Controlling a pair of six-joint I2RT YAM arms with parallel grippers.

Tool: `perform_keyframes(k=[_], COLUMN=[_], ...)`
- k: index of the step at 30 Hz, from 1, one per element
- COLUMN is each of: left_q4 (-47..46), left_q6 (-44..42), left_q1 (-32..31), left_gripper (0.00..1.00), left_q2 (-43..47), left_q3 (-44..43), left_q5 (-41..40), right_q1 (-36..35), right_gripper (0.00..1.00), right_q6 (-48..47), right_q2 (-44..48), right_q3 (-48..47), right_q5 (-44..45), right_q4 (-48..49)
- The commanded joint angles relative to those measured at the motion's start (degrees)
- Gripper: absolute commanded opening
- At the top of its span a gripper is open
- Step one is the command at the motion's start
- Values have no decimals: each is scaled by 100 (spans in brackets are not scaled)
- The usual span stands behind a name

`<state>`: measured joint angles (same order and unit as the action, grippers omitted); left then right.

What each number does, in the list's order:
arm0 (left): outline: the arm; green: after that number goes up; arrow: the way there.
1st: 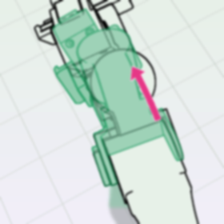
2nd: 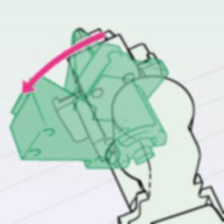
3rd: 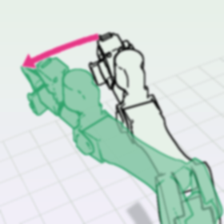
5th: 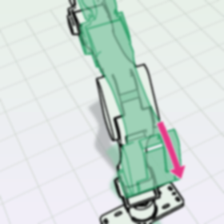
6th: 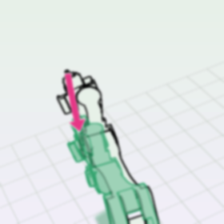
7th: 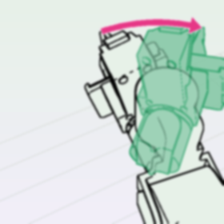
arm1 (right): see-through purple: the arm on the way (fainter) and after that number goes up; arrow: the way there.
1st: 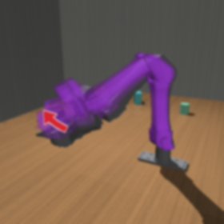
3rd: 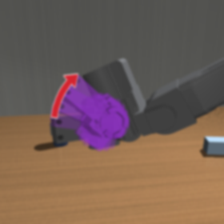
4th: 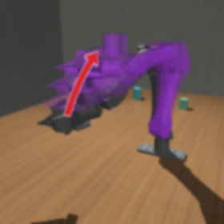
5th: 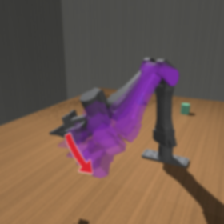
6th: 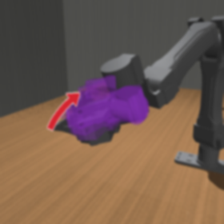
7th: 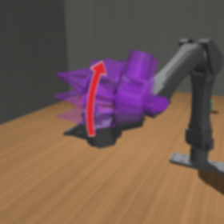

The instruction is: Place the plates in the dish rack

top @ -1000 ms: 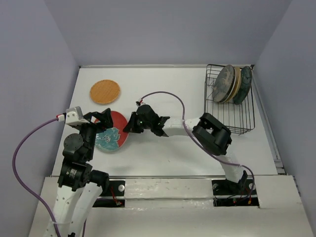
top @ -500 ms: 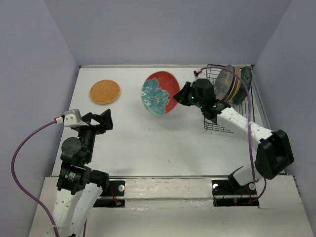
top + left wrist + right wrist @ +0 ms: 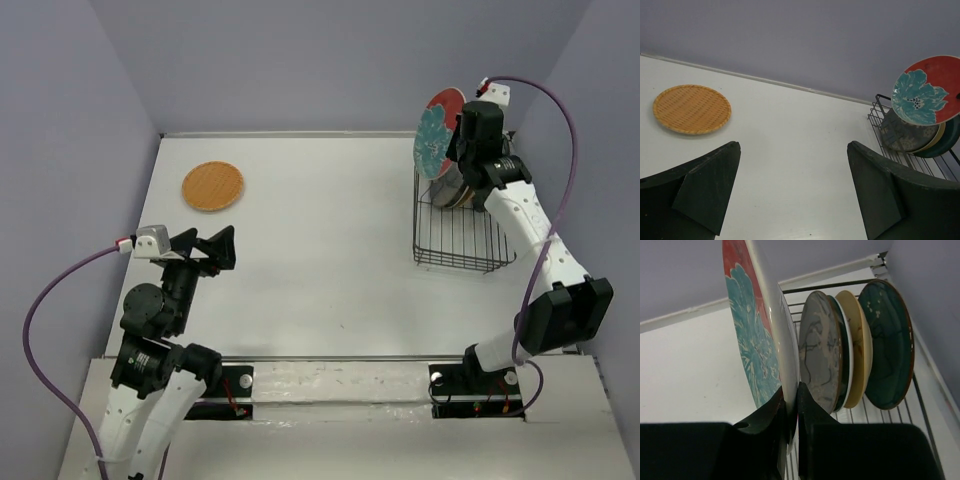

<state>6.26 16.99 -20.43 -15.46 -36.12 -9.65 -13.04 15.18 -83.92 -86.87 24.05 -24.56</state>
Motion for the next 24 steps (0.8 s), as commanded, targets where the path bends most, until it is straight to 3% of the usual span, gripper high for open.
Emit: perform_keyframes(k=[1, 10, 24], left_q4=[-231, -239, -257], left_q6=[-100, -91, -65], left_q1=[-146, -199, -137], left_gripper=[99, 99, 99], left_q2=[52, -27, -273], left_q3=[-9, -9, 0], left_q5=[7, 16, 86], right_q1=[21, 134, 240], right_gripper=[7, 7, 7], right_q6=[-770, -1289, -1448], right_q2=[-194, -907, -723], right_q3=[-875, -1043, -1086], right_q5=[969, 1637, 2051], right_q4=[548, 557, 628])
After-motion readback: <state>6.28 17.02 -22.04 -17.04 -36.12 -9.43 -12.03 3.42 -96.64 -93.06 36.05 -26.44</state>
